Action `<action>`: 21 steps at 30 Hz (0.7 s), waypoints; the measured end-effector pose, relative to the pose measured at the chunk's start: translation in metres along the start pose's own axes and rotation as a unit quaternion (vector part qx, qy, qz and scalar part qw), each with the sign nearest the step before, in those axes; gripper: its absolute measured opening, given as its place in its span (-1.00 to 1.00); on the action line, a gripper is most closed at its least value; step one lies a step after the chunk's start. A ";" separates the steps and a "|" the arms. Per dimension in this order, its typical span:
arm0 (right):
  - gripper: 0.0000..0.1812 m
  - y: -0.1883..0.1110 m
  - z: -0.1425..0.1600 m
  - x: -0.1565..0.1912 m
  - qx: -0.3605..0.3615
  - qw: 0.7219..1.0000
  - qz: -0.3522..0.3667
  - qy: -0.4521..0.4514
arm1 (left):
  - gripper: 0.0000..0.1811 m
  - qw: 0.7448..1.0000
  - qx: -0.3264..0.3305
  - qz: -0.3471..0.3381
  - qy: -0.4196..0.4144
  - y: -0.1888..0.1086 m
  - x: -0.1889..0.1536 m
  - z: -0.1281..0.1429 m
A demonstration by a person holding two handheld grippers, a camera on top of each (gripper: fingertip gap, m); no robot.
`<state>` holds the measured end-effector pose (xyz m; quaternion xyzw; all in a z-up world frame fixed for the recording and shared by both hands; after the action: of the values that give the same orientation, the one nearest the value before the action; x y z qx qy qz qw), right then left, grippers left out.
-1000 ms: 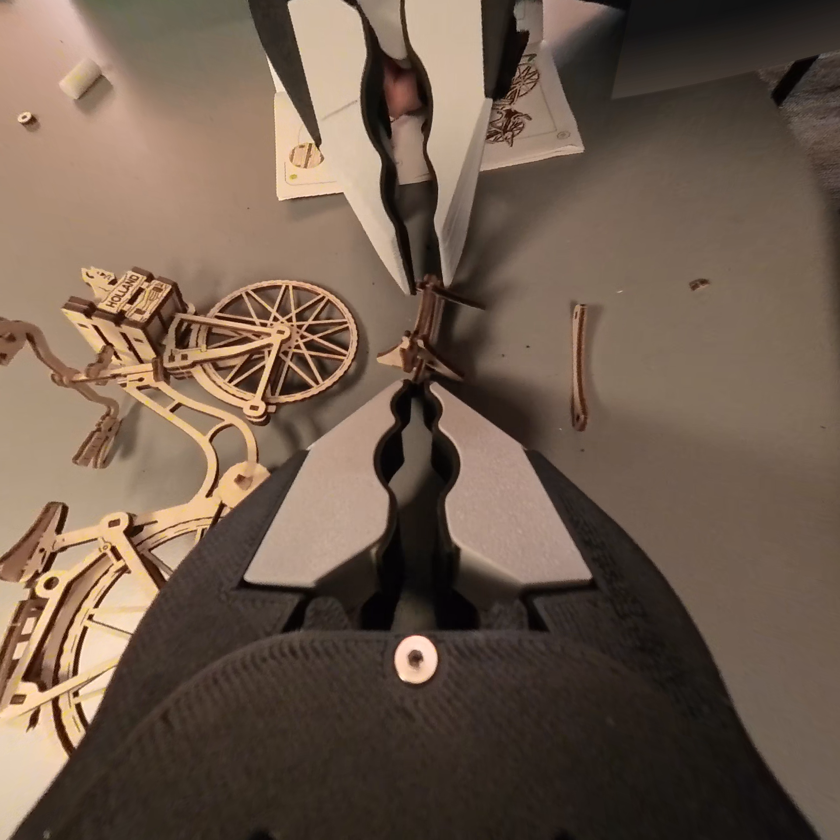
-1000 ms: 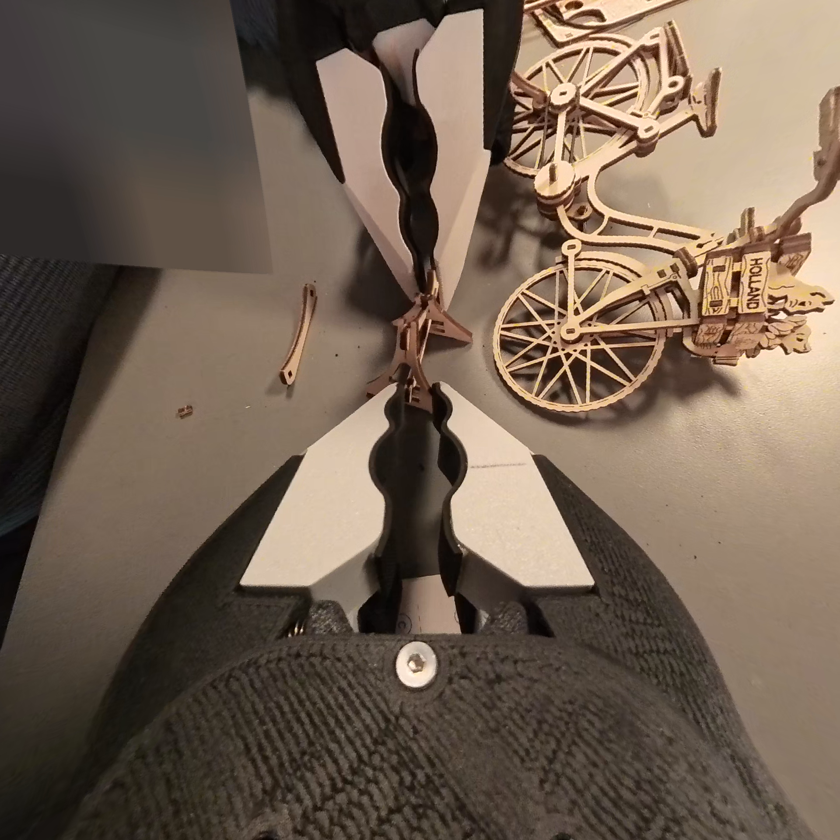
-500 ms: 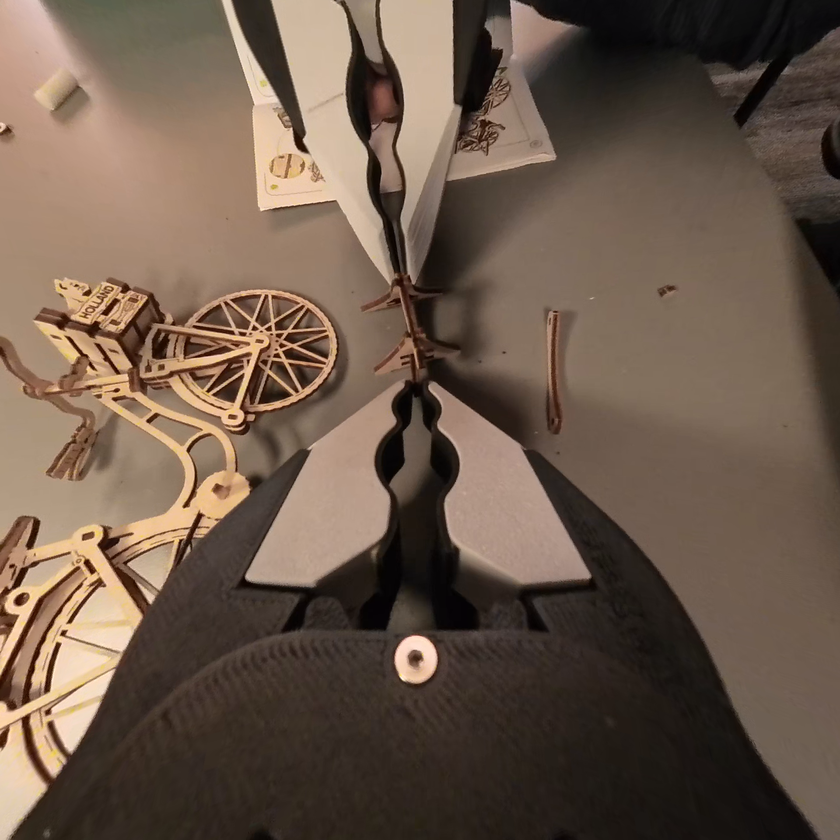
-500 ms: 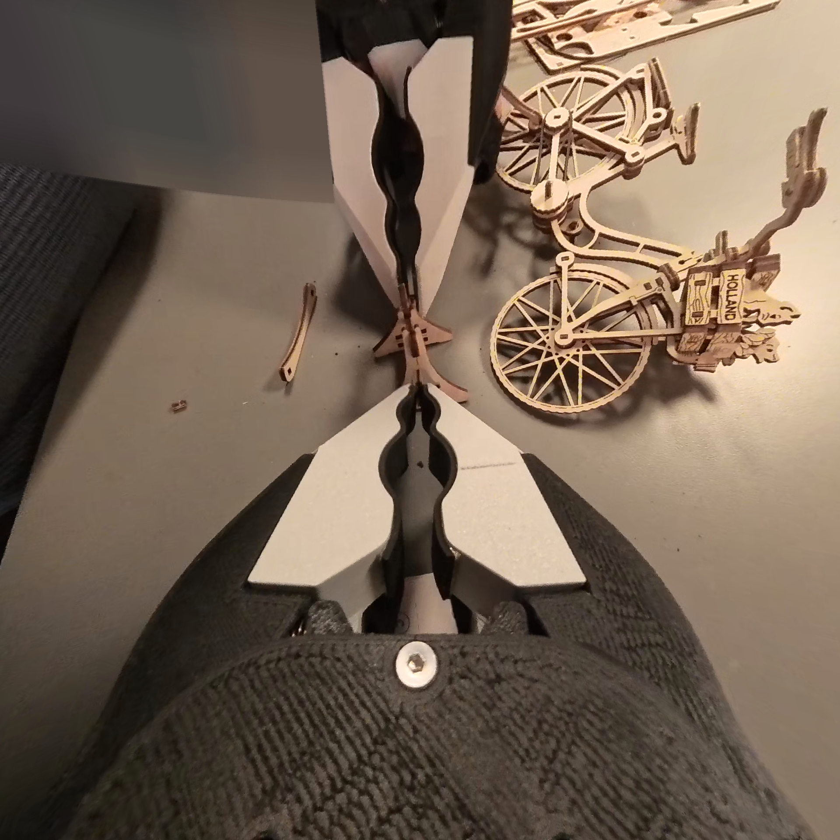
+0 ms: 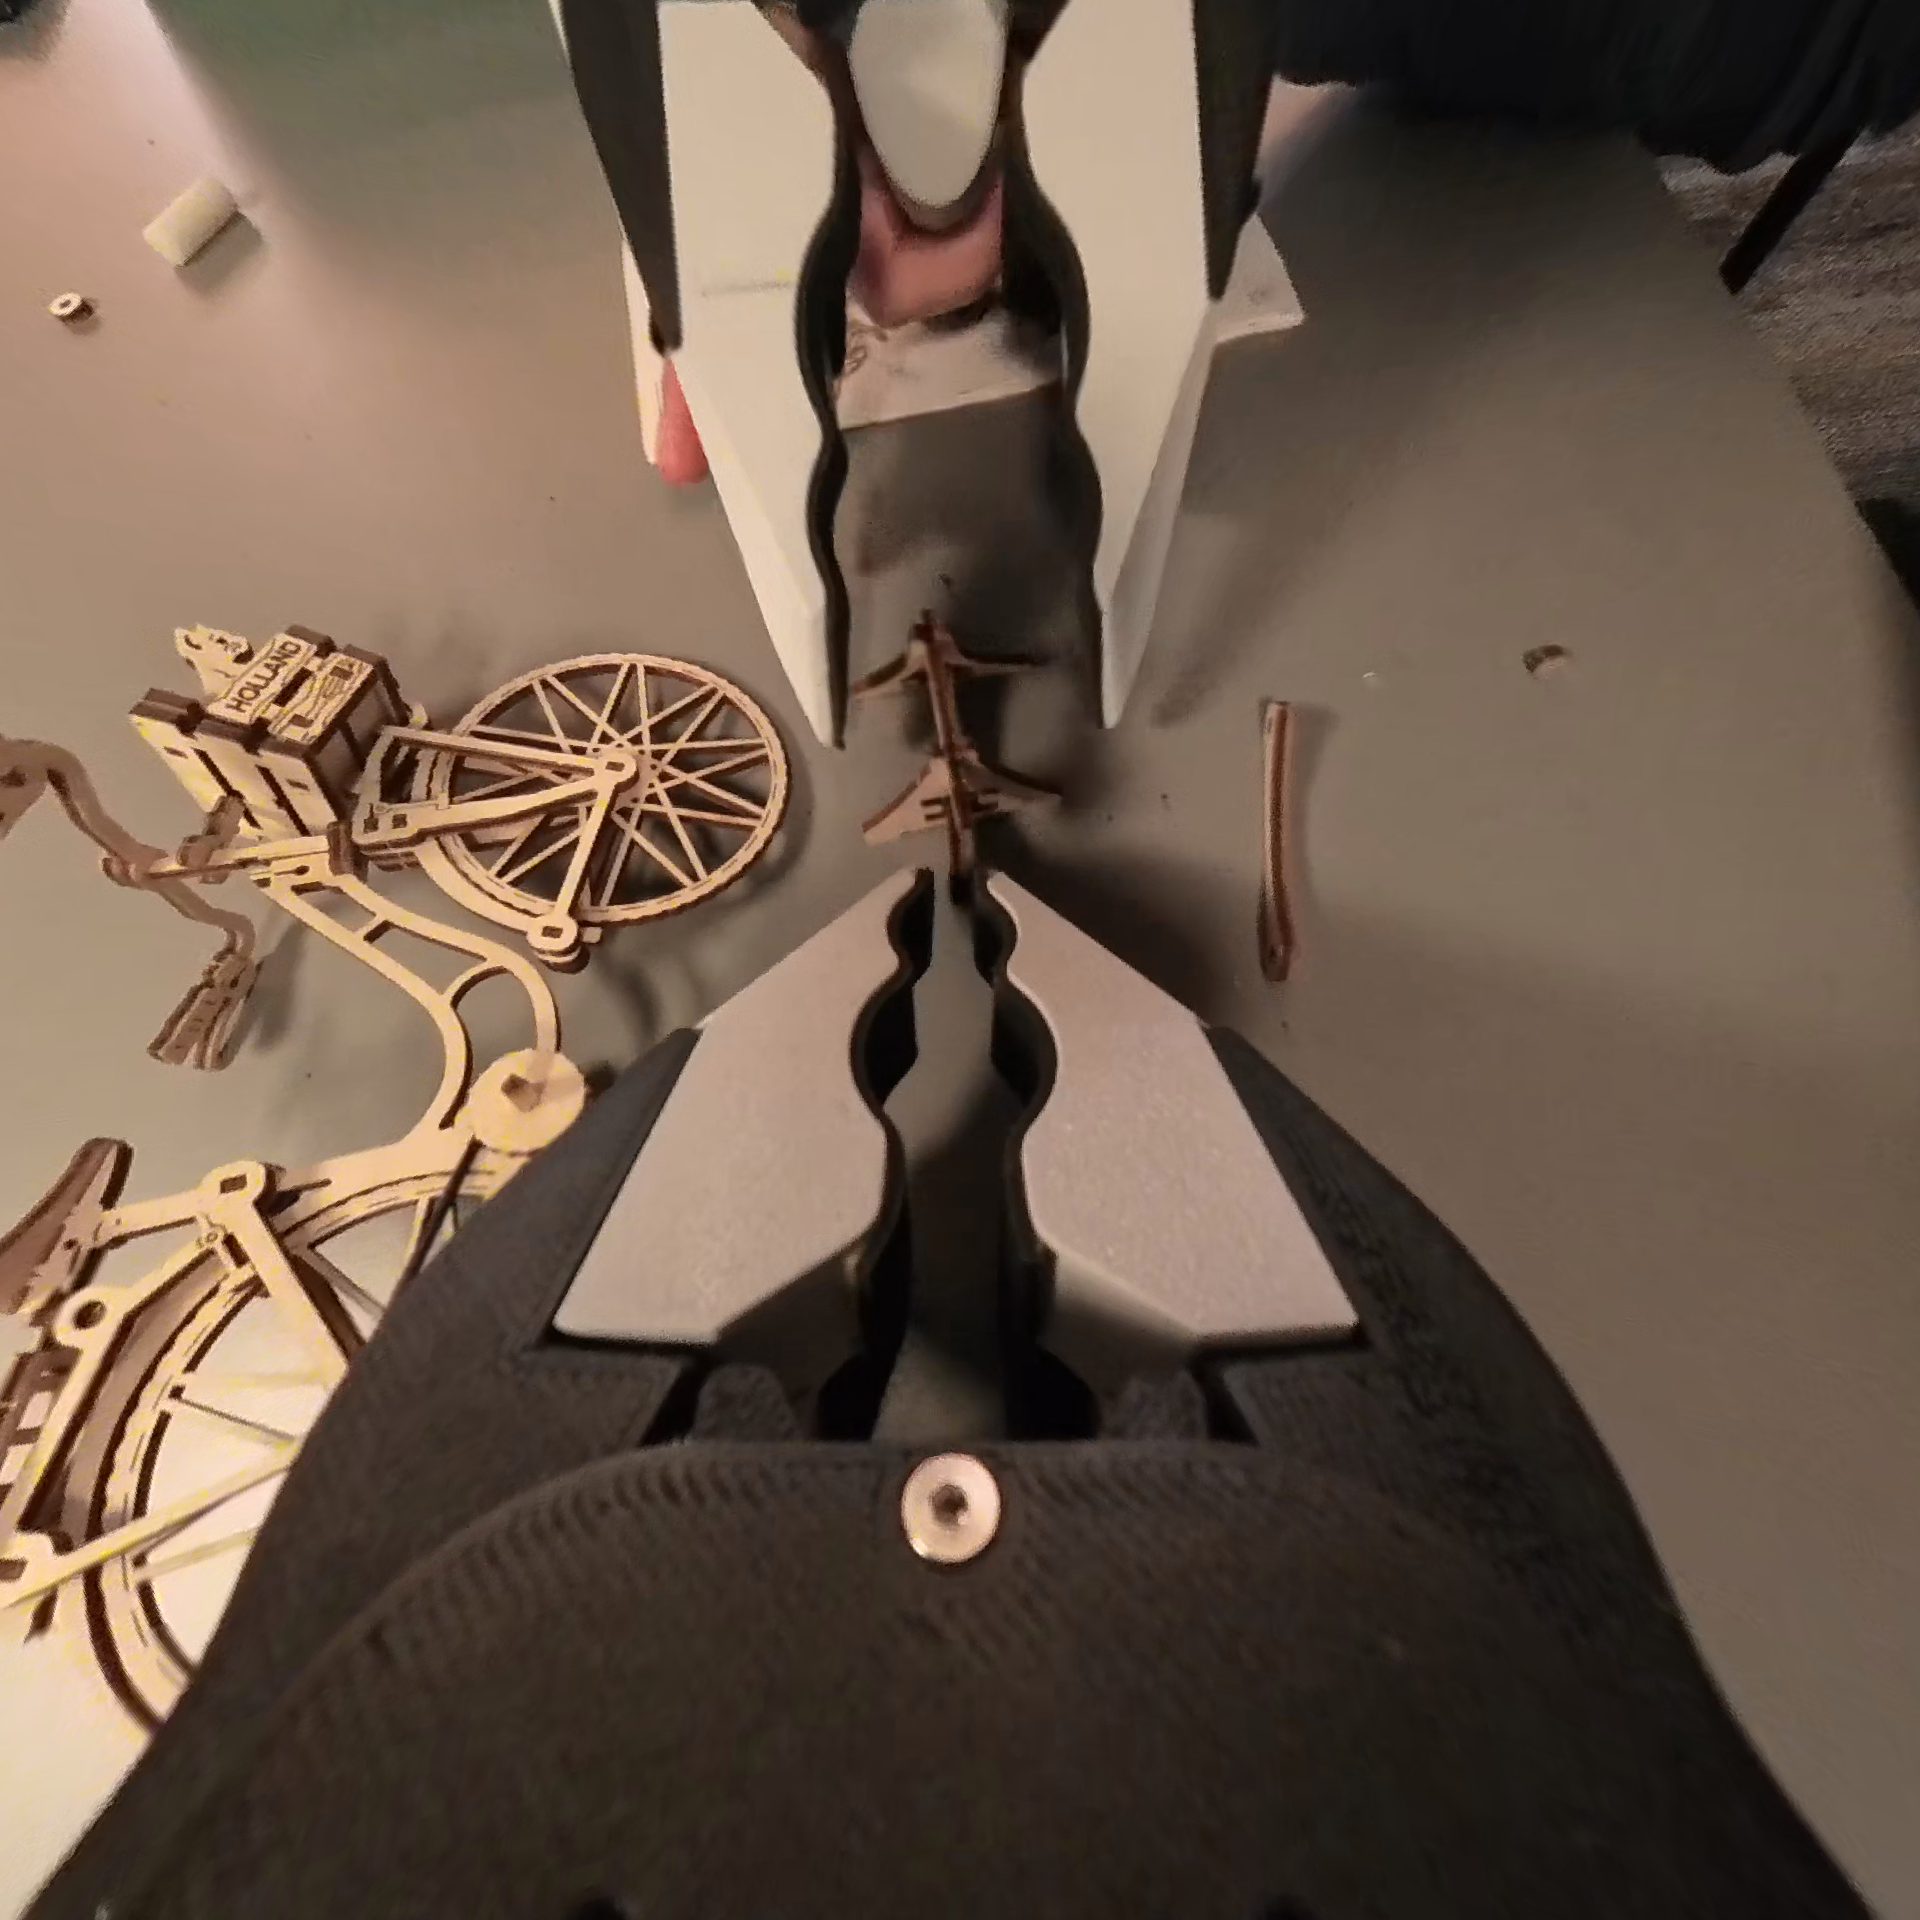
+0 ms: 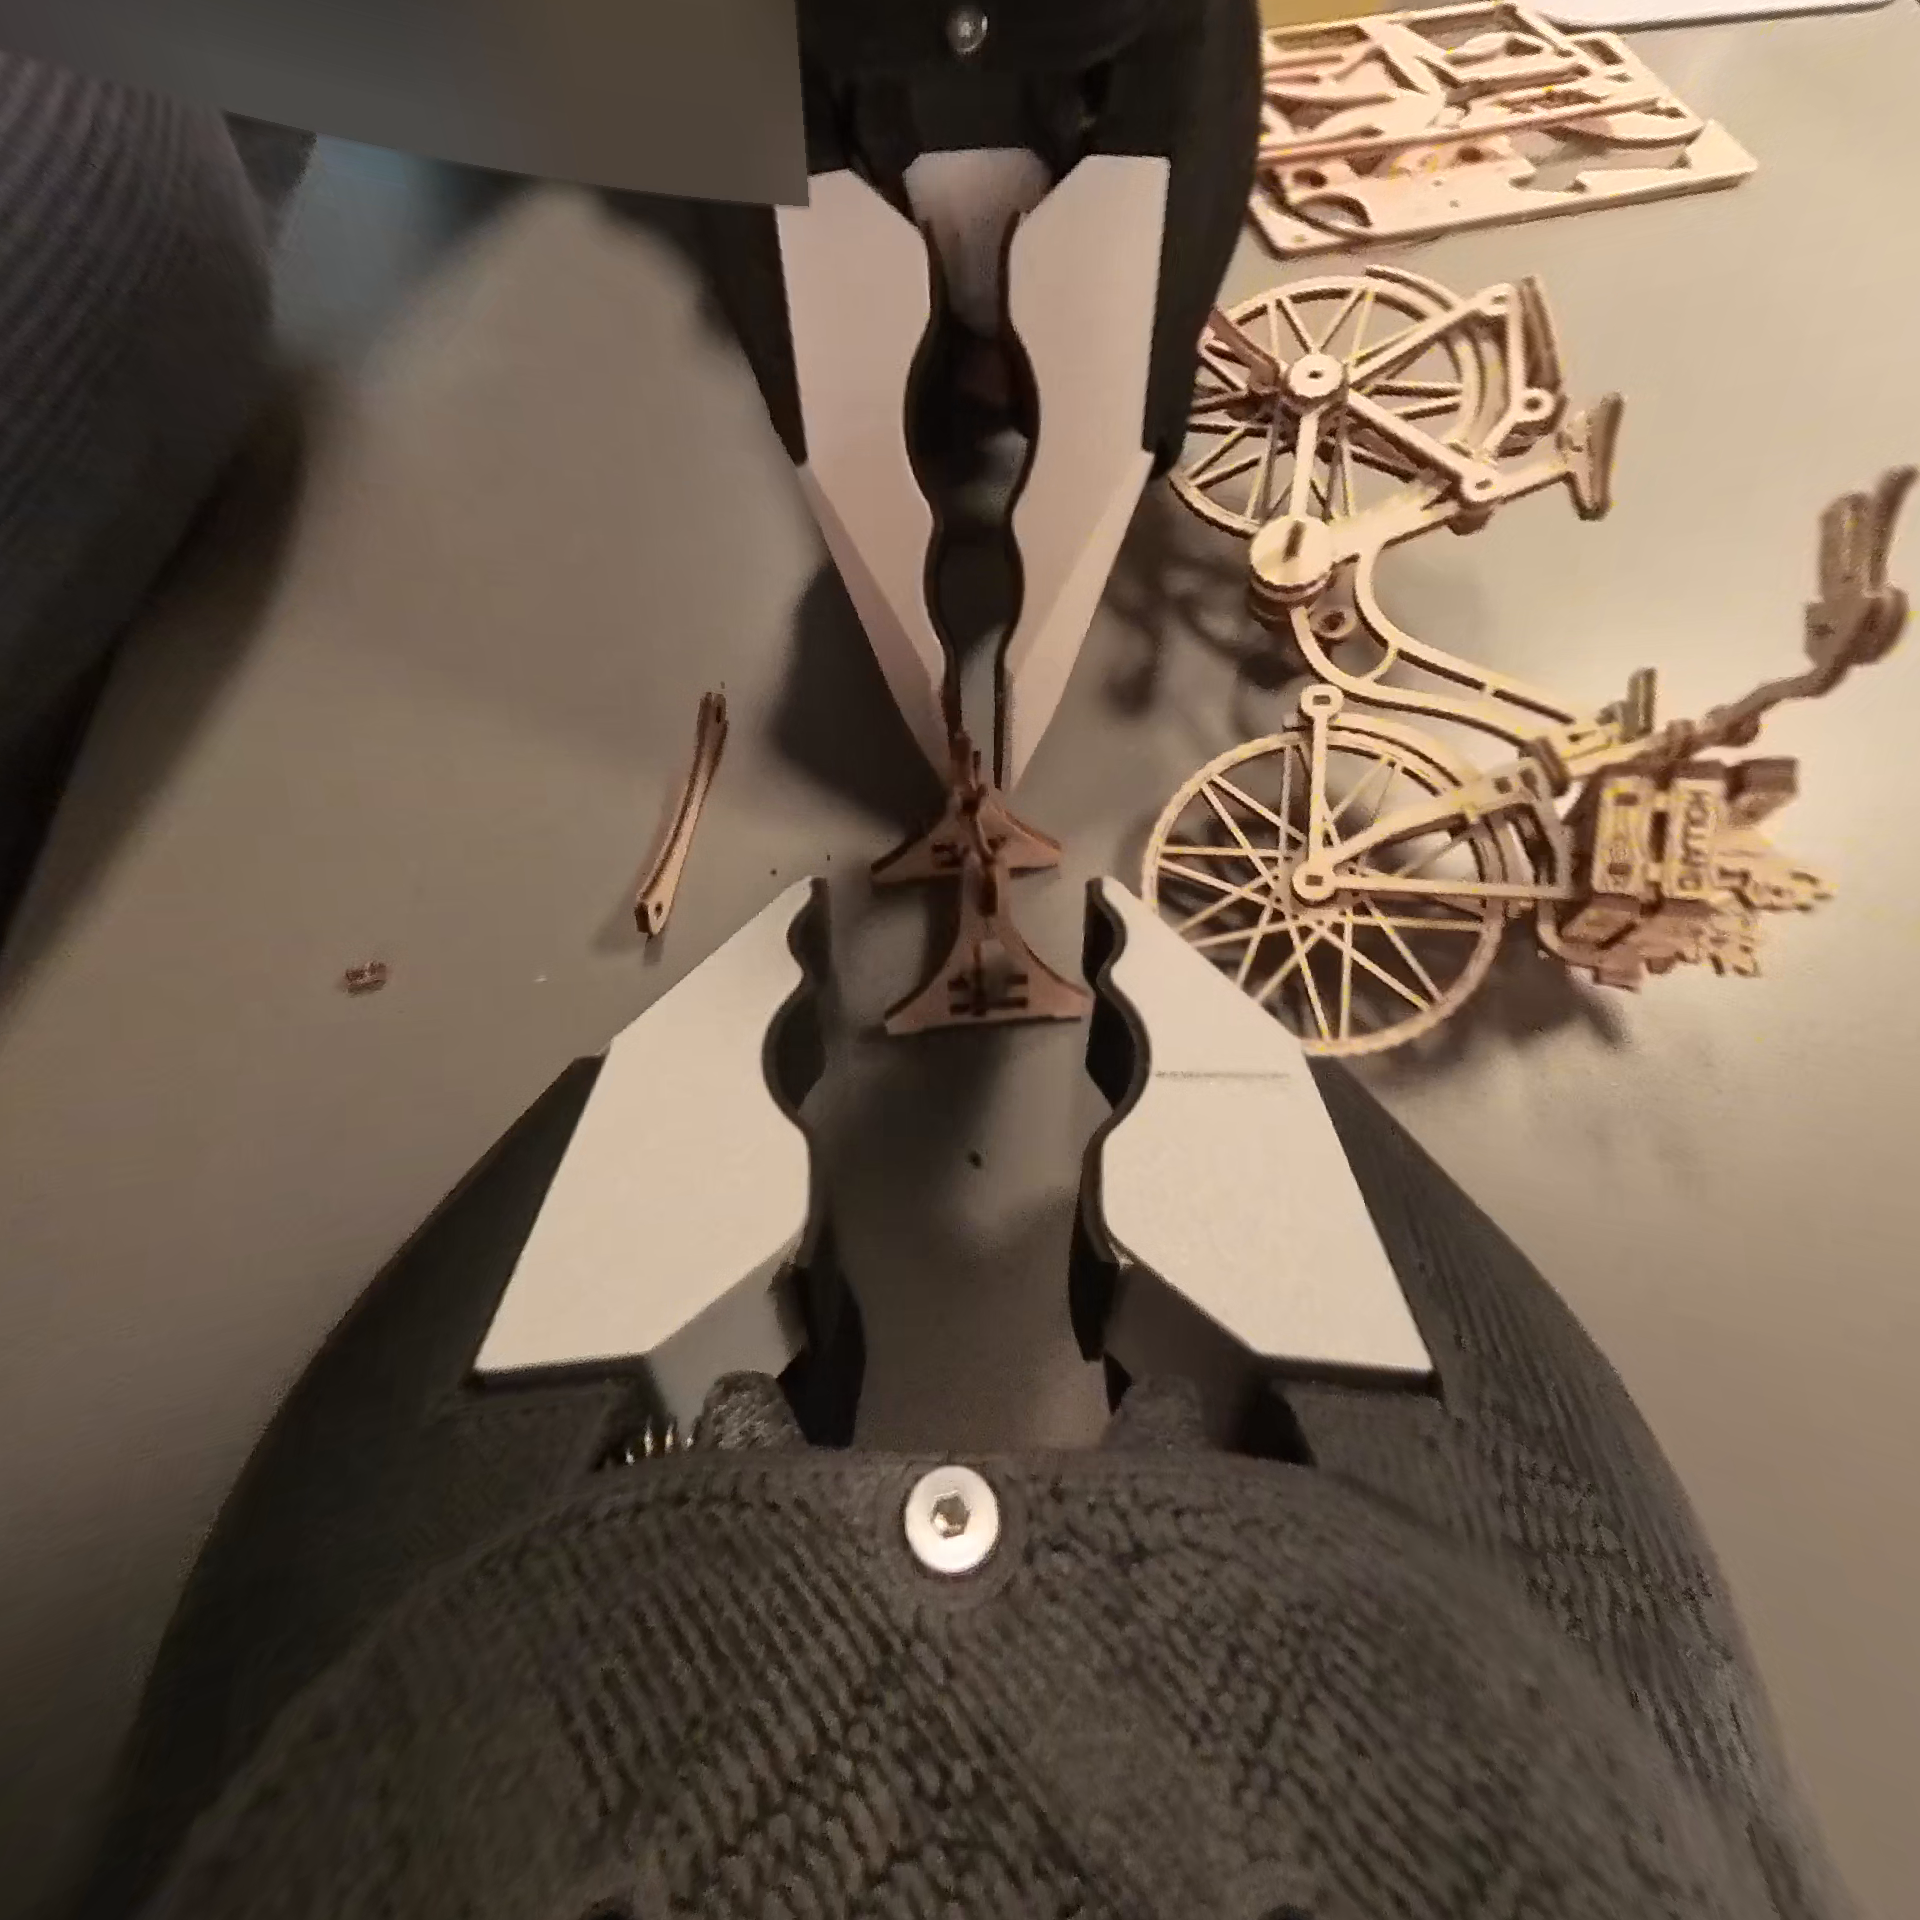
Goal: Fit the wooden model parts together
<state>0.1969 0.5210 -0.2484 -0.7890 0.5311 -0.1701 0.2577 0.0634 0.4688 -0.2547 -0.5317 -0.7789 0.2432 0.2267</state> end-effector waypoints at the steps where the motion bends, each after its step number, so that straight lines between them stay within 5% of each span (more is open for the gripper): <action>1: -0.49 0.002 -0.001 0.000 0.005 1.000 0.004 -0.005 | -0.93 1.000 -0.001 -0.001 0.003 -0.001 -0.001 0.000; 21: -0.58 0.017 -0.004 -0.001 0.031 0.999 -0.004 -0.011 | -0.97 1.000 0.001 0.005 0.006 -0.001 -0.001 0.001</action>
<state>0.1820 0.5159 -0.2550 -0.7846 0.5193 -0.1793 0.2874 0.0625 0.4670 -0.2550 -0.5370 -0.7745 0.2420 0.2307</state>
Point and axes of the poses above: each gripper's, where its closed fingertips meet, y out along the fingers, z out of its underside, x = y × z across the jaws, the point moved 8 cm from there along -y, back along the fingers, and after that the axes turned 1 degree about y, right-handed, at the moved point
